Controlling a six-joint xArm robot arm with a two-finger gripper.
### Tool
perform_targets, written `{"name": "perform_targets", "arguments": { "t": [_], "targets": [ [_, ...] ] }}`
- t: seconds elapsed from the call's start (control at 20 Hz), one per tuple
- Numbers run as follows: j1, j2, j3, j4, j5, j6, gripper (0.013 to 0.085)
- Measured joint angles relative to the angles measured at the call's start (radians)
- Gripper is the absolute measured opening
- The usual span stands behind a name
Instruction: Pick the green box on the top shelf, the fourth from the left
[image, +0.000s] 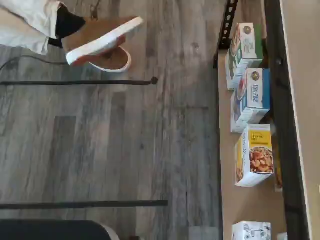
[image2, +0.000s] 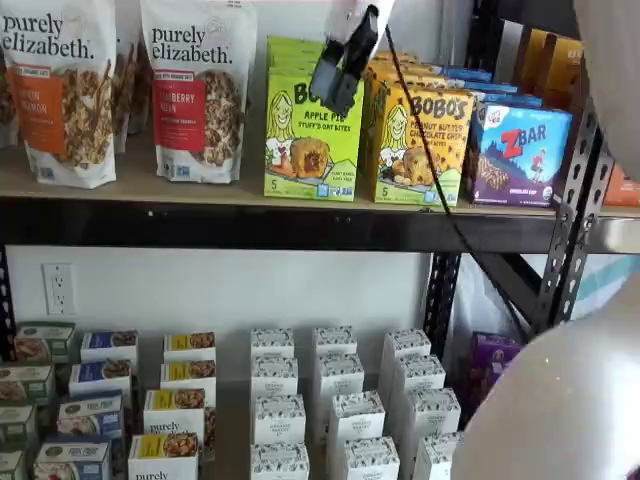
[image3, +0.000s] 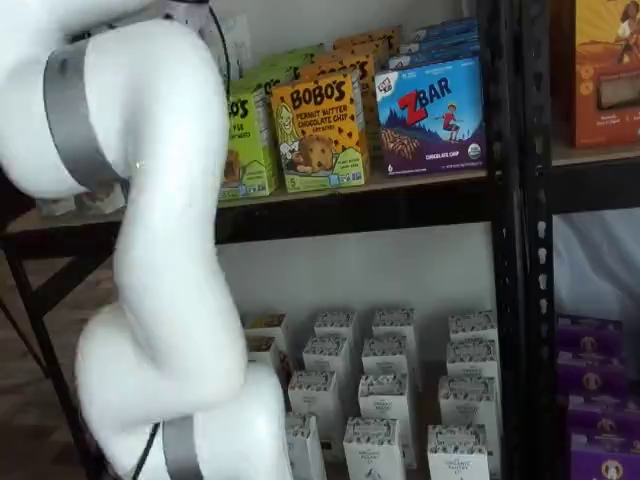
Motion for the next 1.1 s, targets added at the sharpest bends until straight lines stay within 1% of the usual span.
{"name": "perform_targets", "arguments": {
  "t": [0.1, 0.25, 0.4, 0.55, 0.65, 0.85, 1.1],
  "targets": [
    [-0.004, -0.008, 0.008, -0.011, -0.011, -0.005, 0.0850],
    [-0.021, -0.013, 0.013, -0.013, -0.009, -0.021, 0.0850],
    [-0.031, -0.019, 0.020, -0.007, -0.014, -0.030, 0.0850],
    [-0.042, -0.025, 0.029, 0.009, -0.028, -0.040, 0.0850],
    [-0.046, -0.033, 0.041, 0.024, -0.061, -0.044, 0.0850],
    [-0.037, -0.034, 0.052, 0.027, -0.127, -0.041, 0.0850],
    [-0.036, -0.022, 0.050, 0.049, -0.212, -0.041, 0.0850]
  ]
}}
